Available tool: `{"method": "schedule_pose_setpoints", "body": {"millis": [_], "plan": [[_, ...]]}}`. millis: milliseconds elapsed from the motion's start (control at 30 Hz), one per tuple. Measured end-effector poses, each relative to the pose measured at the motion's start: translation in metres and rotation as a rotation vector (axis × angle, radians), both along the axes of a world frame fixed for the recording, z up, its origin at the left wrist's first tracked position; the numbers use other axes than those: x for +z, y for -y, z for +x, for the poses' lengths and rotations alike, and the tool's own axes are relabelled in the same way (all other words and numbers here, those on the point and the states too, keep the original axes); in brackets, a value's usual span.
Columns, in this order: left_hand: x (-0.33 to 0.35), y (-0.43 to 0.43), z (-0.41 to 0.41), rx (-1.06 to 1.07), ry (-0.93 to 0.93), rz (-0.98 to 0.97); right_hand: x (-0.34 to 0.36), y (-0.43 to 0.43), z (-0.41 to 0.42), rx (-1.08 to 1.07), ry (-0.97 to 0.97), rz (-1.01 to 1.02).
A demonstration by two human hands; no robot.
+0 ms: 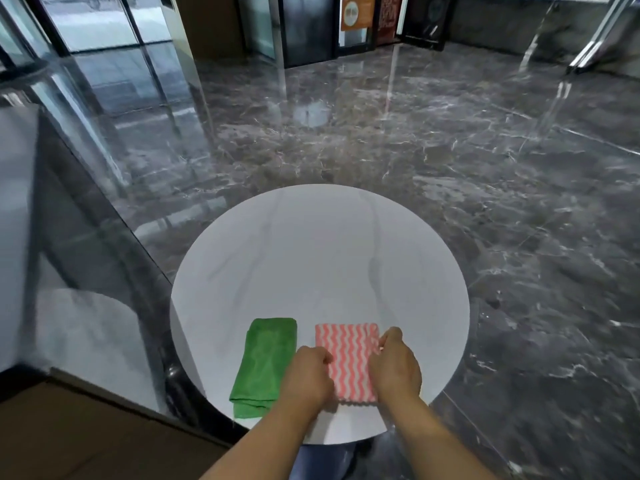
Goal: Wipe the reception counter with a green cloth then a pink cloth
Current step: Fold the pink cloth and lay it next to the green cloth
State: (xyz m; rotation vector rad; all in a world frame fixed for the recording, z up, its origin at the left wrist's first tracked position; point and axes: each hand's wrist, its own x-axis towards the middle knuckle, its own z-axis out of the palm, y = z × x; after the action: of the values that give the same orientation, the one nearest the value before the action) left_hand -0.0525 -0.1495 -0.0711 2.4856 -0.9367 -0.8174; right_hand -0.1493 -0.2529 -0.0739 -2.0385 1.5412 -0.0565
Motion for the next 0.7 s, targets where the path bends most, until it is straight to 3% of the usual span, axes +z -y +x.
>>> {"method": "schedule_pose_setpoints", "body": {"millis": [267,367,467,567,700], "plan": [[-0.029,0.008,-0.001,-0.136,0.179,0.144,-0.037,0.01,0.009,0.209,-0.12,-0.125],[-0.021,0.009,-0.002,-0.195,0.243,0.21,-0.032,0.008,0.007,0.233,-0.135,-0.264],[-0.006,0.01,-0.001,-0.363,0.294,0.272,-0.02,0.0,0.009,0.465,-0.125,-0.418],[0.011,0.009,-0.004,-0.5,0.271,0.377,-0.007,-0.011,0.013,0.753,-0.306,-0.232],[0.046,0.01,0.004,-0.538,0.334,0.309,0.026,-0.009,0.018,0.764,-0.296,-0.115]]}}
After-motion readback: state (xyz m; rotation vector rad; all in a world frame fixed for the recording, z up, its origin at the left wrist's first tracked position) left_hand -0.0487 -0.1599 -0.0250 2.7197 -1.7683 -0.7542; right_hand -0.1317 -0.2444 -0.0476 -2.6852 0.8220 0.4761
